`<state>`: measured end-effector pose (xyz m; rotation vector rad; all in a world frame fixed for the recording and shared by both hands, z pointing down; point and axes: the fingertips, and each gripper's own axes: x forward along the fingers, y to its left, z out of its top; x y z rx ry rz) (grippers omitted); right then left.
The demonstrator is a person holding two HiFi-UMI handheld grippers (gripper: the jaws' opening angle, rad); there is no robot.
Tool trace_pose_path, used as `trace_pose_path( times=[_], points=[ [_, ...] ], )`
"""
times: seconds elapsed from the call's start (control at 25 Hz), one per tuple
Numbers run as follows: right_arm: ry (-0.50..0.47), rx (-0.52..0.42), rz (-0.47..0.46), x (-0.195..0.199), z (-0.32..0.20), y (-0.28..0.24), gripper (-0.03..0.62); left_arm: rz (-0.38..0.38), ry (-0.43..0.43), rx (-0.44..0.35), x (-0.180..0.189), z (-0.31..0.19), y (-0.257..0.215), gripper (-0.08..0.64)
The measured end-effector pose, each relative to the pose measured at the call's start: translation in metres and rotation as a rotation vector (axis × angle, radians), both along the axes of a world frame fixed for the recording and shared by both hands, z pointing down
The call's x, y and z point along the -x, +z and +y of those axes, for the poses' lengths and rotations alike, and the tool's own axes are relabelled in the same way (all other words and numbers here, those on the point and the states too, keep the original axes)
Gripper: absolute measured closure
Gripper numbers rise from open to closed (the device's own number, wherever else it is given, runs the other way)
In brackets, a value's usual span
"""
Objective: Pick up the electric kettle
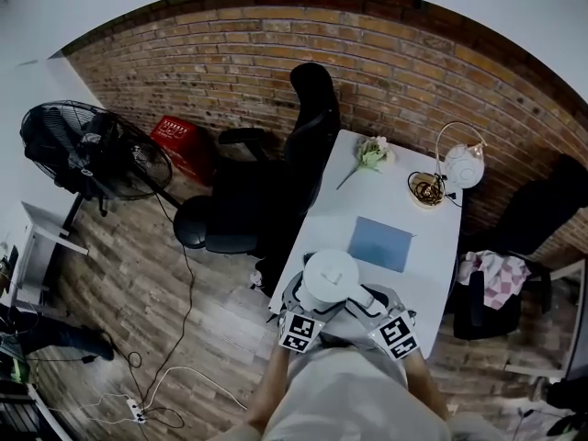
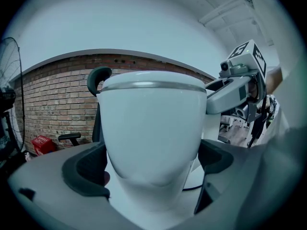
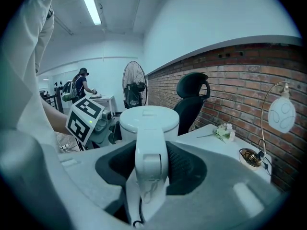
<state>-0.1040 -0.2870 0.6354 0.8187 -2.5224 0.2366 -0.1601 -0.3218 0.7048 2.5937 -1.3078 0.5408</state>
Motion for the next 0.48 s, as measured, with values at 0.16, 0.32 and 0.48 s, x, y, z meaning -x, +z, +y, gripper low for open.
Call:
trace_pose_path(
  times=[0.16,0.32,0.48],
  points=[
    [-0.007,-0.002,-0.005,-0.0001,0.0014,-0.0002,0.419,-0.006,-0.003,-0.006,-0.0006,0.0006,-0.0025,-0.014],
    [-0.016,-0.005,-0.008,0.0008,0.0009,-0.0025,0.42,-0.013,-0.01,-0.004,0.0008,0.0006,-0.003,-0.014],
    [-0.026,-0.009,-0.009,0.0014,0.0014,-0.0025,0.42,-0.015,-0.019,-0.003,0.001,0.0007,-0.0034,-0.014]
  ],
)
